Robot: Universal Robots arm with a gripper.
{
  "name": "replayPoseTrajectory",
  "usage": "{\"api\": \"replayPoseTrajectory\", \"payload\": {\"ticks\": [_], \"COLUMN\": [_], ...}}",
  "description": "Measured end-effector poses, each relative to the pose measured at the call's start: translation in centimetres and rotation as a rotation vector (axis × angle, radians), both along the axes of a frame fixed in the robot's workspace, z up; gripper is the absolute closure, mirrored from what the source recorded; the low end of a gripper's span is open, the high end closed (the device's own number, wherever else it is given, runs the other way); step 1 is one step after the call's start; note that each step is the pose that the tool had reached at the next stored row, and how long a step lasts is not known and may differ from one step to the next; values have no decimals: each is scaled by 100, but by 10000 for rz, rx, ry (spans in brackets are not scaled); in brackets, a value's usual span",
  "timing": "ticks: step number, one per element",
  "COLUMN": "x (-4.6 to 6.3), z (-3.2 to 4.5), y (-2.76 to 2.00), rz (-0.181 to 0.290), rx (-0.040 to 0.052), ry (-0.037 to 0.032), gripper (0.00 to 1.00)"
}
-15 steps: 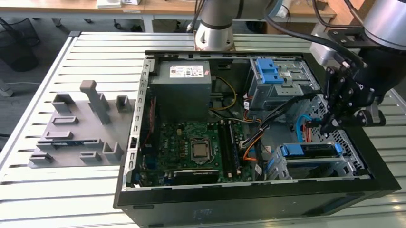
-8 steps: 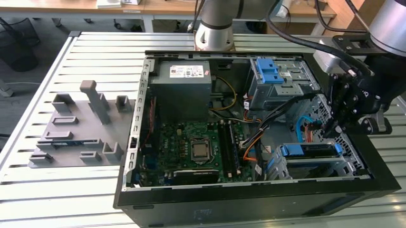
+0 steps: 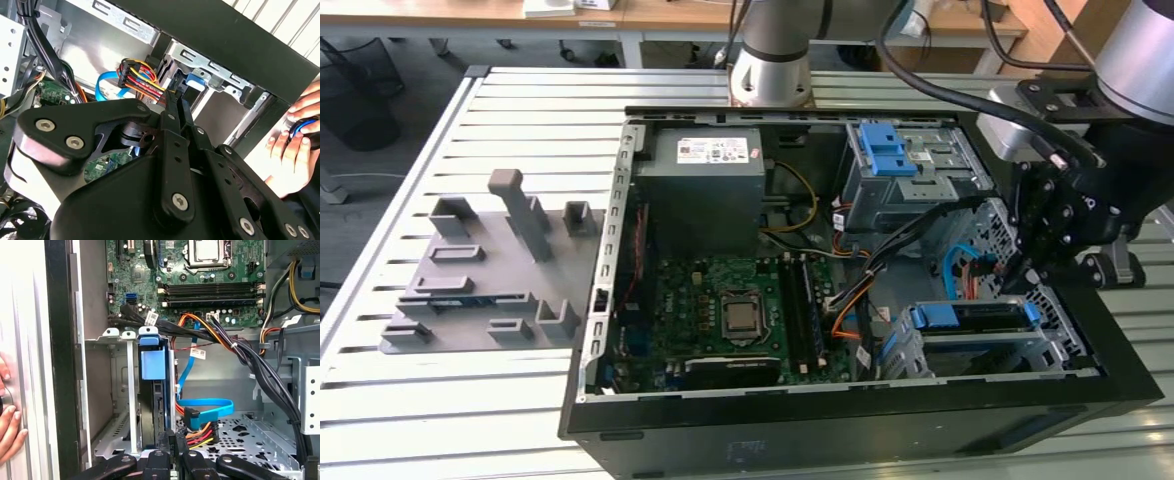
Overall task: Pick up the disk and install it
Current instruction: 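Insert the first disk wire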
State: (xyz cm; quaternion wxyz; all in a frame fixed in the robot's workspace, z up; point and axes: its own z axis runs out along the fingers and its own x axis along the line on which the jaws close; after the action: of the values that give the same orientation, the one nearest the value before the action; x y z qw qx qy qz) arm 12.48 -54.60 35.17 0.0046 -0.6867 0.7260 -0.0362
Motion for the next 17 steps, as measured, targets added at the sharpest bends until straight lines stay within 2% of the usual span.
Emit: {"api": "replayPoseTrajectory", "payload": {"ticks": [3,9,17], "x": [-19,-25,-51], "z": [-1,-6,-35], "y": [-14,-55,-68], "rz": [19,31,61], "rx": [2,2,-4], "ry": [-27,-30,-30], "gripper": [84,84,84]}}
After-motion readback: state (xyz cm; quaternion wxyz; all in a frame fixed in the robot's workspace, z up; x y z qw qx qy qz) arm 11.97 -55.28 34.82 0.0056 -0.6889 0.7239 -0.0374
